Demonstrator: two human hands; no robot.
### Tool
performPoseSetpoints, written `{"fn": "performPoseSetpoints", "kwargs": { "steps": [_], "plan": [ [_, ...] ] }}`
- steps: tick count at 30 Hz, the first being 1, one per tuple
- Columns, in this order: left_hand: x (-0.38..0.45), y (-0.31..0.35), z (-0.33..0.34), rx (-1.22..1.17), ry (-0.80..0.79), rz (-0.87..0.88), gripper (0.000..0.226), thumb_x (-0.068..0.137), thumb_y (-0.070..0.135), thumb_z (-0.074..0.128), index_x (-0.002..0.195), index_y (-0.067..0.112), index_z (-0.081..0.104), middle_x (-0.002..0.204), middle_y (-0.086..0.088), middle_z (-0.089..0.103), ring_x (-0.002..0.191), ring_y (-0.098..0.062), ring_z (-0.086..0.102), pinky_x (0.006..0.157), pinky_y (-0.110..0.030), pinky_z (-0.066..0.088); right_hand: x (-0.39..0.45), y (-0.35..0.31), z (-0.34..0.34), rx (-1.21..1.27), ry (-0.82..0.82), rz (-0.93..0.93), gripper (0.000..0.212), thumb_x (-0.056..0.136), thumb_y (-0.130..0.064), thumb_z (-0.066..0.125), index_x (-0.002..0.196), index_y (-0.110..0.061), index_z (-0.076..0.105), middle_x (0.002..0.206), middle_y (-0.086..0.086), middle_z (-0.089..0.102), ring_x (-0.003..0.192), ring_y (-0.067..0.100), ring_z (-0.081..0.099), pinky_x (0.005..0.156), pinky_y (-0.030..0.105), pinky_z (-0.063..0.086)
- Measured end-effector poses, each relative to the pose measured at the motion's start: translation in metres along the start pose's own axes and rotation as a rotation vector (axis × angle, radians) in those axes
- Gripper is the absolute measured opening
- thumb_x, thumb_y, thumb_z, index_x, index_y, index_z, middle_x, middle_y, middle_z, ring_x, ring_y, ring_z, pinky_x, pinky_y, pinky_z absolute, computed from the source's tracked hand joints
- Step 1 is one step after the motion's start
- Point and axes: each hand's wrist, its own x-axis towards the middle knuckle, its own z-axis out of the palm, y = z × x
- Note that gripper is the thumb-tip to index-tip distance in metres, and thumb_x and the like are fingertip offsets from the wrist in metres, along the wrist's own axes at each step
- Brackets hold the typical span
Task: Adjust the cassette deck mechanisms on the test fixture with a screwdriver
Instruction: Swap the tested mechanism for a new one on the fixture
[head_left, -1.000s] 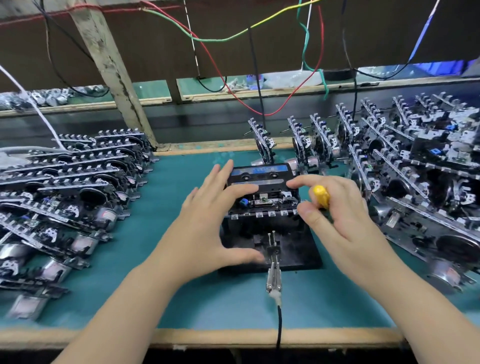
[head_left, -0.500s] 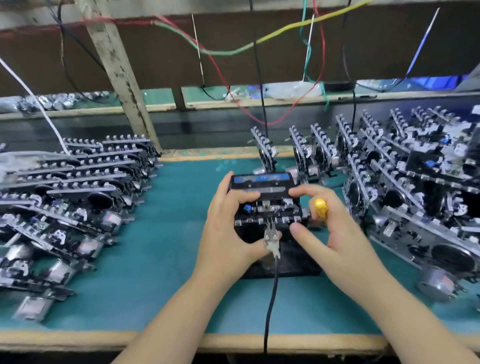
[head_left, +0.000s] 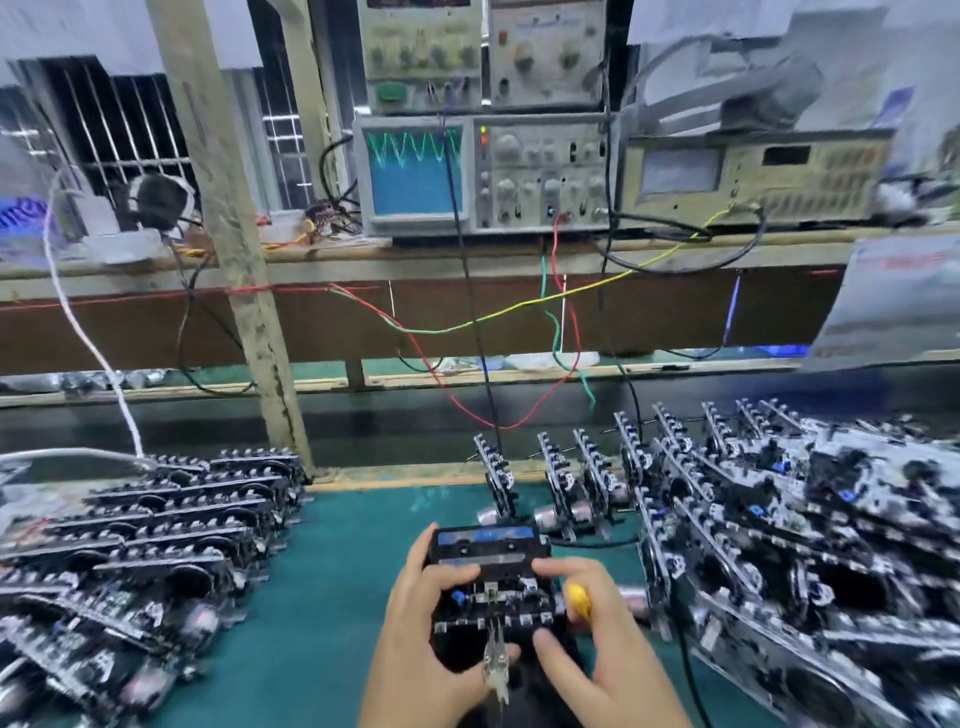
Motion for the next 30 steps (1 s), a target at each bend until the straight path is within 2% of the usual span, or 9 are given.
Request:
{"fn": "performPoseSetpoints", "kwargs": {
  "steps": [6, 9, 12, 15, 20, 22, 24, 26, 30],
  "plan": [
    [-0.002, 0.008, -0.002, 0.013, 0.010, -0.007, 0.068, 0.051, 0.050, 0.087, 0.113, 0.051, 0.060, 0.153, 0.037, 0.028, 0.138, 0.000, 0.043, 0.108, -0.044, 0.045, -0.003, -0.004, 0.001, 0.007, 0.018, -0.019, 0.044, 0.092, -0.032, 0.062, 0.126, -0.053, 0.042, 0.129, -0.033, 0.044, 0.122, -0.002, 0.046, 0.092, 0.006, 0.034],
    [-0.002, 0.008, -0.002, 0.019, 0.009, 0.014, 0.066, 0.050, 0.050, 0.085, 0.112, 0.051, 0.060, 0.154, 0.034, 0.031, 0.136, 0.002, 0.045, 0.107, -0.042, 0.045, -0.004, -0.004, 0.003, -0.009, 0.023, -0.021, 0.042, 0.091, -0.033, 0.061, 0.125, -0.050, 0.042, 0.124, -0.032, 0.044, 0.120, -0.002, 0.046, 0.093, 0.012, 0.037],
    [-0.001, 0.007, -0.002, 0.022, 0.005, 0.010, 0.067, 0.049, 0.052, 0.083, 0.112, 0.052, 0.060, 0.153, 0.035, 0.031, 0.136, -0.002, 0.046, 0.105, -0.044, 0.047, -0.005, -0.006, 0.004, -0.028, 0.038, -0.069, 0.039, 0.091, -0.034, 0.058, 0.122, -0.050, 0.041, 0.133, -0.035, 0.040, 0.122, -0.002, 0.044, 0.096, 0.013, 0.036],
    [0.001, 0.004, -0.001, 0.025, 0.002, 0.013, 0.068, 0.046, 0.052, 0.085, 0.110, 0.052, 0.061, 0.151, 0.035, 0.034, 0.134, -0.005, 0.050, 0.100, -0.038, 0.048, -0.007, -0.008, 0.006, -0.036, 0.052, -0.068, 0.047, 0.088, -0.040, 0.053, 0.129, -0.054, 0.037, 0.126, -0.036, 0.040, 0.119, -0.002, 0.043, 0.094, 0.013, 0.037],
    [0.003, -0.003, 0.001, 0.044, -0.013, 0.006, 0.075, 0.051, 0.025, 0.098, 0.112, 0.050, 0.062, 0.150, 0.035, 0.035, 0.132, -0.010, 0.053, 0.097, -0.038, 0.047, -0.009, -0.007, 0.008, -0.072, 0.065, -0.085, 0.044, 0.088, -0.038, 0.049, 0.124, -0.052, 0.030, 0.128, -0.032, 0.043, 0.116, -0.004, 0.041, 0.092, 0.021, 0.042],
    [0.002, -0.005, 0.001, 0.048, -0.016, 0.009, 0.076, 0.052, 0.023, 0.098, 0.114, 0.050, 0.062, 0.150, 0.035, 0.035, 0.133, -0.010, 0.052, 0.098, -0.040, 0.047, -0.009, -0.007, 0.010, -0.081, 0.070, -0.072, 0.051, 0.087, -0.038, 0.048, 0.131, -0.055, 0.028, 0.122, -0.029, 0.044, 0.112, -0.006, 0.041, 0.090, 0.023, 0.043],
    [0.002, -0.007, 0.001, 0.052, -0.012, 0.013, 0.077, 0.050, 0.031, 0.097, 0.116, 0.049, 0.061, 0.151, 0.033, 0.036, 0.131, -0.010, 0.054, 0.097, -0.038, 0.049, -0.010, -0.007, 0.011, -0.114, 0.065, -0.095, 0.049, 0.087, -0.039, 0.046, 0.129, -0.054, 0.027, 0.127, -0.032, 0.040, 0.116, -0.010, 0.038, 0.088, 0.021, 0.042],
    [0.003, -0.010, 0.001, 0.044, -0.006, 0.020, 0.078, 0.046, 0.047, 0.092, 0.119, 0.046, 0.061, 0.153, 0.031, 0.036, 0.128, -0.008, 0.056, 0.097, -0.037, 0.052, -0.010, -0.006, 0.013, -0.153, 0.082, -0.158, 0.035, 0.087, -0.037, 0.048, 0.117, -0.040, 0.030, 0.147, -0.037, 0.024, 0.130, -0.012, 0.027, 0.091, 0.020, 0.039],
    [0.005, -0.014, 0.002, 0.035, -0.008, 0.002, 0.081, 0.046, 0.055, 0.088, 0.121, 0.045, 0.061, 0.154, 0.029, 0.035, 0.128, -0.014, 0.057, 0.101, -0.052, 0.050, -0.011, -0.002, 0.011, -0.131, 0.144, -0.151, 0.027, 0.087, -0.033, 0.054, 0.107, -0.027, 0.037, 0.157, -0.038, 0.008, 0.141, -0.009, 0.019, 0.097, 0.012, 0.029]
  ]
}}
